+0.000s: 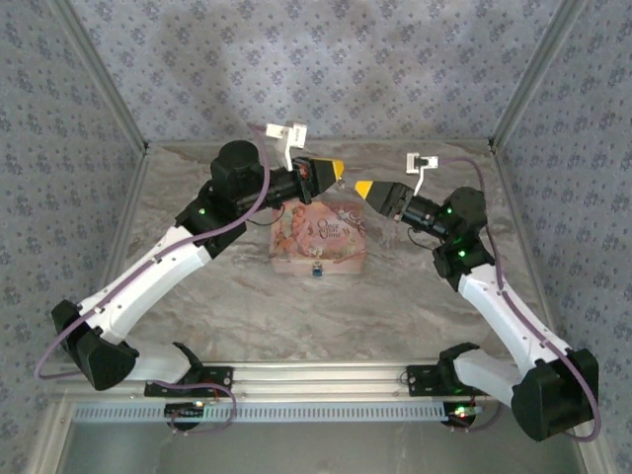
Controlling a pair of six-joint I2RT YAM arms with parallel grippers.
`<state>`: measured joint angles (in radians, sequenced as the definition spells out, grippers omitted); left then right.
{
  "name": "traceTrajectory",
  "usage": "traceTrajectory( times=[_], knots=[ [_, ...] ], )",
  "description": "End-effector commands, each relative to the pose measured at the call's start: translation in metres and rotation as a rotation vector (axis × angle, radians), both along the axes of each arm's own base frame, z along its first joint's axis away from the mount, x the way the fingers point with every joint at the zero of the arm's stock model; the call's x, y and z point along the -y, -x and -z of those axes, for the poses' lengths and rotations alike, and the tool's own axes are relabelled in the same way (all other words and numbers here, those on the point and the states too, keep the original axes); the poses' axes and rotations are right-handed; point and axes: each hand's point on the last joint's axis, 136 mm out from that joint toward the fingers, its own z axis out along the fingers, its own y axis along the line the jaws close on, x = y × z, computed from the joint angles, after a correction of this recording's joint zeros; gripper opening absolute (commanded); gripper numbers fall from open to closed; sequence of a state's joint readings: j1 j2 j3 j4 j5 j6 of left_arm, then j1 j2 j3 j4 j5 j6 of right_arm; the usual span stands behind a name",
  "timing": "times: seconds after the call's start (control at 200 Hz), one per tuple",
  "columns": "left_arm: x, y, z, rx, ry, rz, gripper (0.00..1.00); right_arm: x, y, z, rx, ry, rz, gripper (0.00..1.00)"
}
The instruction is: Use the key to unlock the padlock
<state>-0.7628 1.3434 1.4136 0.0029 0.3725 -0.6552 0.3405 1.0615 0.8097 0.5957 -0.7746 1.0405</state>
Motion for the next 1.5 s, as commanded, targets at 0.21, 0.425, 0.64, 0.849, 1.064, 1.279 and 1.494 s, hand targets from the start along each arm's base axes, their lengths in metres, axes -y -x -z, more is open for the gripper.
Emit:
traceTrajectory(
  times=[0.21, 0.425, 0.64, 0.849, 1.064, 1.279, 1.494],
  knots=[
    [0.006, 0.013, -0.021, 0.017, 0.08, 0.062, 0.0, -0.005, 0.016, -0.039, 0.153, -0.069, -0.019, 0.57],
    [0.01, 0.014, -0.019, 0.009, 0.08, 0.079, 0.0, -0.01, 0.021, -0.048, 0.18, -0.067, -0.033, 0.56],
    [0.013, 0.014, -0.014, 0.0, 0.076, 0.082, 0.0, -0.011, 0.021, -0.053, 0.195, -0.073, -0.026, 0.56],
    [0.013, 0.014, -0.016, 0.003, 0.081, 0.081, 0.0, -0.015, 0.027, -0.053, 0.201, -0.07, -0.051, 0.49],
    [0.012, 0.015, -0.018, 0.006, 0.091, 0.083, 0.0, -0.019, 0.028, -0.049, 0.197, -0.055, -0.058, 0.35],
    [0.01, 0.017, -0.022, 0.011, 0.102, 0.078, 0.0, -0.018, 0.026, -0.044, 0.19, -0.041, -0.048, 0.06],
    [0.009, 0.018, -0.023, 0.012, 0.104, 0.08, 0.0, -0.016, 0.027, -0.045, 0.201, -0.033, -0.04, 0.0]
  ],
)
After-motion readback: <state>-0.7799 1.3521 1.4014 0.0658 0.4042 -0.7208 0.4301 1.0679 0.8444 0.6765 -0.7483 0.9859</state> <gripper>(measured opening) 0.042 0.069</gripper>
